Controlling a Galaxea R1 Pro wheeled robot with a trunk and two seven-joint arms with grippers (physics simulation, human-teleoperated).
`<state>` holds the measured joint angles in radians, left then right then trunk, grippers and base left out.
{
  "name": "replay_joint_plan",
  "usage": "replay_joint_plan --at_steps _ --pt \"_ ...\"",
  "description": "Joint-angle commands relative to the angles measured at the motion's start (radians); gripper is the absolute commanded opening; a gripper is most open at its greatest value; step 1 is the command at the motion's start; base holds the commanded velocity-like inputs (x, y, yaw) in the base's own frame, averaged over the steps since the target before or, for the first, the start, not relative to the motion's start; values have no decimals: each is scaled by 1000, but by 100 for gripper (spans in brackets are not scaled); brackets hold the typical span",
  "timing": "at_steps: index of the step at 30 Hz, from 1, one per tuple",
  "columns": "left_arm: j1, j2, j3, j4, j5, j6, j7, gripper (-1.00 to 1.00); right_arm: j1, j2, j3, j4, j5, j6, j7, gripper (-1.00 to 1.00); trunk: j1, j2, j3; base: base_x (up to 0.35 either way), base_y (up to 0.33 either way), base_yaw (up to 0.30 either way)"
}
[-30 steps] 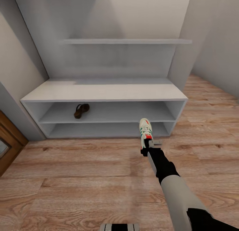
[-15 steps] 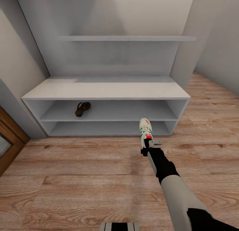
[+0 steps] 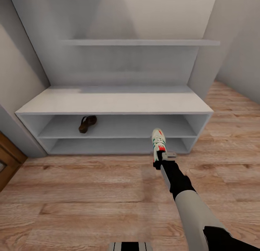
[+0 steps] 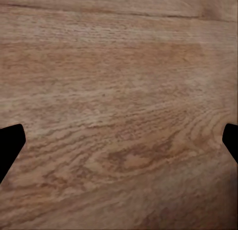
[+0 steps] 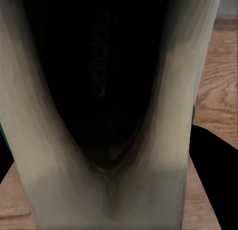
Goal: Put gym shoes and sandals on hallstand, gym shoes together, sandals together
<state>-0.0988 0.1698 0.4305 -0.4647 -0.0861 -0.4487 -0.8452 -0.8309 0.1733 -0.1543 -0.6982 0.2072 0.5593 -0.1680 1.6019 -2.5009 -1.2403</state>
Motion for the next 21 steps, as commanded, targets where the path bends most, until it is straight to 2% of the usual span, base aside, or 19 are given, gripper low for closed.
replay_joint_plan --at_steps 1,8,16,21 --pt "-1 -1 8 0 -9 -4 -6 100 0 1 -4 -1 10 5 2 -100 0 0 -1 299 0 0" --pt "-1 0 8 0 -9 -4 -5 100 0 1 -5 0 11 6 -1 -100 0 0 -1 107 0 0" --pt "-1 2 8 0 -9 -3 -5 100 0 1 -4 3 11 5 -53 -100 0 0 -1 19 0 0" --pt "-1 2 8 0 -9 -2 -5 100 0 1 -4 2 11 6 -57 -100 0 0 -1 229 0 0"
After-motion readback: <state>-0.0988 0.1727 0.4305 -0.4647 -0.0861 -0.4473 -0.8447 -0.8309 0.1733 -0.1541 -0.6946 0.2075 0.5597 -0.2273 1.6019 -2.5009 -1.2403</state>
